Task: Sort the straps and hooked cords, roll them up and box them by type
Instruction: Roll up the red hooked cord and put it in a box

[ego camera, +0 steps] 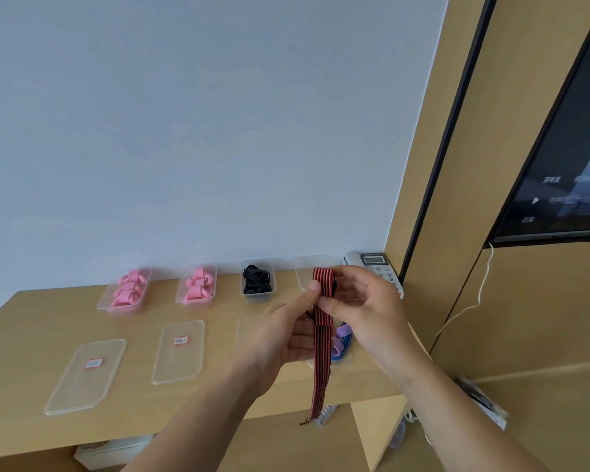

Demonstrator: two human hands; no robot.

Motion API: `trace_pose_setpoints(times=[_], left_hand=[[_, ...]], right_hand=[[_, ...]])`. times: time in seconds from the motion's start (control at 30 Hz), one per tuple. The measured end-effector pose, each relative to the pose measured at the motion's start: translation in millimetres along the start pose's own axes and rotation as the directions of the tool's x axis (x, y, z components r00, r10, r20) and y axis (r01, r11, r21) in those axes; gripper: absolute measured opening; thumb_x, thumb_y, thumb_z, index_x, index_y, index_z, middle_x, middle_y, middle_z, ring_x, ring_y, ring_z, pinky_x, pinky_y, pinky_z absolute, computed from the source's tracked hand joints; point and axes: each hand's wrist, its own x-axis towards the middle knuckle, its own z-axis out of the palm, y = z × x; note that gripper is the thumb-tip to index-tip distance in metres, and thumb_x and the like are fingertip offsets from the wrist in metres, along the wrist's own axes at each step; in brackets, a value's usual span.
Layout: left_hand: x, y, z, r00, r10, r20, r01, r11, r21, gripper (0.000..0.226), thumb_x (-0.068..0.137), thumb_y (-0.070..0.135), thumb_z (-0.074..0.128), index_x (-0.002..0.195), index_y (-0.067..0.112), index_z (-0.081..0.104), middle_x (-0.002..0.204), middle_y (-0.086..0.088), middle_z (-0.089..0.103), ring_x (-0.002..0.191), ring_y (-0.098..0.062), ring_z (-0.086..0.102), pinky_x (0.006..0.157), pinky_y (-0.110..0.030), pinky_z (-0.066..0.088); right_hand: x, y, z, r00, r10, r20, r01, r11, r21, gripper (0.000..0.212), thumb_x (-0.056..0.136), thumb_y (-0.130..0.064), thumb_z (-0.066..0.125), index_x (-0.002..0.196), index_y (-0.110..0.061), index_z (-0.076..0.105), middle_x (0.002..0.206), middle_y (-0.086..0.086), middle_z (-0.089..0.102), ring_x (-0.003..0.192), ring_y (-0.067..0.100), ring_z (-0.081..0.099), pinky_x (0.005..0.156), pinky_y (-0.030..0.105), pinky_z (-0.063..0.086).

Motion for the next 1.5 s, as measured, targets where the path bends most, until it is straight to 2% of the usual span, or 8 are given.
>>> trace_pose_setpoints(times=[0.17, 0.47, 0.63, 0.77, 0.9, 1.23, 1.4, 1.5], left_hand=[[2.2, -2.4, 0.5, 0.998, -0.062, -0.028, 0.062, 0.998, 0.011, 0.081, 0.075, 0.076, 0.056, 0.102, 0.002, 0.075, 0.094, -0.017, 0.079, 0.084, -0.028, 0.077, 0.079, -0.037, 0.060], [-0.1, 6.0, 2.7, 0.992, -0.127, 0.022, 0.129, 0.986, -0.110, 0.091, 0.087, 0.081, 0.042, 0.104, -0.003, 0.073, 0.101, -0.025, 0.076, 0.083, -0.030, 0.075, 0.076, -0.036, 0.057], [-1.4, 11.6, 0.3, 0.993, -0.114, -0.007, 0.112, 0.982, -0.150, 0.075, 0.091, 0.071, 0.050, 0.089, 0.000, 0.074, 0.092, -0.023, 0.076, 0.075, -0.030, 0.074, 0.077, -0.037, 0.058], [3.7, 11.4, -2.5, 0.990, -0.139, -0.020, 0.134, 0.976, -0.174, 0.070, 0.089, 0.066, 0.058, 0.103, -0.001, 0.074, 0.091, -0.019, 0.076, 0.073, -0.028, 0.074, 0.073, -0.036, 0.058], [7.8, 10.8, -2.6, 0.987, -0.160, -0.014, 0.155, 0.971, -0.180, 0.054, 0.091, 0.055, 0.062, 0.098, 0.003, 0.075, 0.093, -0.016, 0.076, 0.070, -0.025, 0.073, 0.069, -0.033, 0.059], [13.8, 10.1, -9.1, 0.993, -0.101, -0.062, 0.089, 0.981, -0.171, 0.027, 0.089, 0.033, 0.074, 0.101, 0.008, 0.076, 0.086, -0.012, 0.072, 0.072, -0.026, 0.072, 0.073, -0.037, 0.060], [12.8, 9.7, -12.4, 0.998, -0.036, -0.049, 0.028, 0.988, -0.153, 0.026, 0.092, 0.031, 0.072, 0.101, 0.008, 0.076, 0.092, -0.016, 0.072, 0.075, -0.027, 0.070, 0.083, -0.043, 0.060], [12.3, 9.4, -12.7, 0.999, 0.007, -0.044, -0.012, 0.992, -0.126, 0.028, 0.096, 0.027, 0.068, 0.103, 0.002, 0.075, 0.100, -0.021, 0.075, 0.079, -0.028, 0.071, 0.082, -0.043, 0.061]], right_hand=[[1.1, 6.7, 0.4, 0.994, -0.101, -0.037, 0.099, 0.994, -0.052, 0.037, 0.075, -0.003, 0.085, 0.105, -0.021, 0.073, 0.096, -0.005, 0.076, 0.093, 0.014, 0.072, 0.085, 0.033, 0.057], [-1.5, 12.0, 0.0, 0.971, -0.227, -0.078, 0.217, 0.969, -0.116, 0.041, 0.073, -0.001, 0.085, 0.103, -0.025, 0.073, 0.095, -0.008, 0.076, 0.094, 0.016, 0.073, 0.088, 0.043, 0.058], [-6.7, 17.5, 0.1, 0.953, -0.299, -0.052, 0.289, 0.946, -0.145, 0.040, 0.073, -0.002, 0.086, 0.101, -0.028, 0.072, 0.095, -0.007, 0.076, 0.090, 0.020, 0.074, 0.078, 0.049, 0.060], [-8.9, 26.1, 0.2, 0.905, -0.424, -0.025, 0.404, 0.878, -0.257, 0.038, 0.072, -0.009, 0.082, 0.102, -0.030, 0.071, 0.098, -0.013, 0.075, 0.083, 0.022, 0.073, 0.075, 0.048, 0.059], [-9.7, 34.6, -0.3, 0.837, -0.547, 0.006, 0.509, 0.774, -0.376, 0.048, 0.067, 0.006, 0.080, 0.104, -0.024, 0.071, 0.100, -0.014, 0.075, 0.084, 0.021, 0.073, 0.072, 0.046, 0.059], [-18.6, 46.3, 0.5, 0.767, -0.632, 0.114, 0.591, 0.626, -0.509, 0.046, 0.065, 0.020, 0.062, 0.098, -0.009, 0.073, 0.118, -0.007, 0.070, 0.118, 0.006, 0.062, 0.098, 0.022, 0.048], [-20.0, 37.4, 1.8, 0.789, -0.607, 0.092, 0.576, 0.680, -0.454, 0.026, 0.077, 0.004, 0.063, 0.094, -0.012, 0.074, 0.113, -0.011, 0.072, 0.111, 0.009, 0.064, 0.092, 0.033, 0.052], [-20.2, 28.6, 2.6, 0.880, -0.476, -0.007, 0.452, 0.841, -0.297, 0.017, 0.084, -0.008, 0.071, 0.097, -0.016, 0.077, 0.099, -0.013, 0.076, 0.098, 0.011, 0.071, 0.085, 0.033, 0.057]])
